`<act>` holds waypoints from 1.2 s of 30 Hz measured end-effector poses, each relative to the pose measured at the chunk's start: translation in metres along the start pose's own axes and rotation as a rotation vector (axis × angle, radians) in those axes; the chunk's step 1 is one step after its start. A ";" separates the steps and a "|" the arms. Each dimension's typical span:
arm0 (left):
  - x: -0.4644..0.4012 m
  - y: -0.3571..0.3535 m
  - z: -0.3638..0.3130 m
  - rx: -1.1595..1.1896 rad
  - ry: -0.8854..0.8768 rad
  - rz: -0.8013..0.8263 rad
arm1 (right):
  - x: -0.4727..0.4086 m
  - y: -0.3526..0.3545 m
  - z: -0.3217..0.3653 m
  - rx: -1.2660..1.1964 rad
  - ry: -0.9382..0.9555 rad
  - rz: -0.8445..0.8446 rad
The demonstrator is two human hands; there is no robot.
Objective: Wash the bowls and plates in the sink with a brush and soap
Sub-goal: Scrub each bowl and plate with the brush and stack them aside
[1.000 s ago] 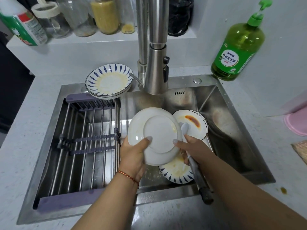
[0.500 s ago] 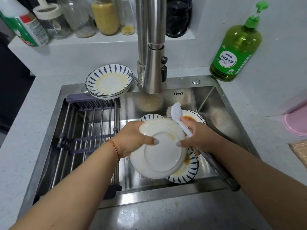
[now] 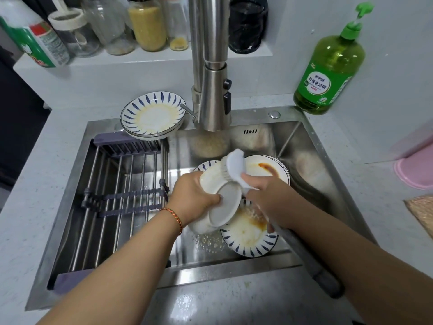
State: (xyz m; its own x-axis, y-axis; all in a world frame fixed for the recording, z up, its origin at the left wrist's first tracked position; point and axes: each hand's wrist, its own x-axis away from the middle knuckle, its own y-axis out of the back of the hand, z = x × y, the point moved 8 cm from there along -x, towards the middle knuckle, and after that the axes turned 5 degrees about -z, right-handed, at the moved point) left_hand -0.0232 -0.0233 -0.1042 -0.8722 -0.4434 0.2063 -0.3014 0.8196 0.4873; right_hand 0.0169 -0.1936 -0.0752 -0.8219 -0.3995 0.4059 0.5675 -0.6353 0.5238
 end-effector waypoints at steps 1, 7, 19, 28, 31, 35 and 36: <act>0.000 -0.003 0.001 0.000 0.001 0.006 | 0.004 -0.008 0.009 0.055 0.048 0.025; 0.007 0.007 0.007 0.106 0.028 -0.038 | 0.002 0.004 -0.005 0.040 -0.066 0.024; 0.008 0.002 0.011 0.151 0.021 -0.033 | 0.002 -0.002 0.023 0.093 0.036 0.058; 0.007 0.034 0.019 0.682 0.168 -0.306 | 0.006 -0.025 -0.054 -0.418 -0.327 0.077; 0.013 0.024 0.025 0.840 0.239 -0.345 | 0.004 -0.030 -0.054 -0.492 -0.253 -0.021; 0.029 -0.004 0.035 1.037 0.324 -0.280 | 0.000 -0.021 -0.049 -0.547 -0.202 -0.177; 0.033 -0.011 0.036 1.060 0.331 -0.244 | -0.001 -0.020 -0.049 -0.571 -0.198 -0.199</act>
State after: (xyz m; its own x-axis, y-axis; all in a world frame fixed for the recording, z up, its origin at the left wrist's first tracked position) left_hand -0.0624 -0.0339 -0.1334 -0.6487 -0.5782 0.4949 -0.7602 0.5230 -0.3855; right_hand 0.0044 -0.2131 -0.1224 -0.8535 -0.1430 0.5012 0.2449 -0.9589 0.1435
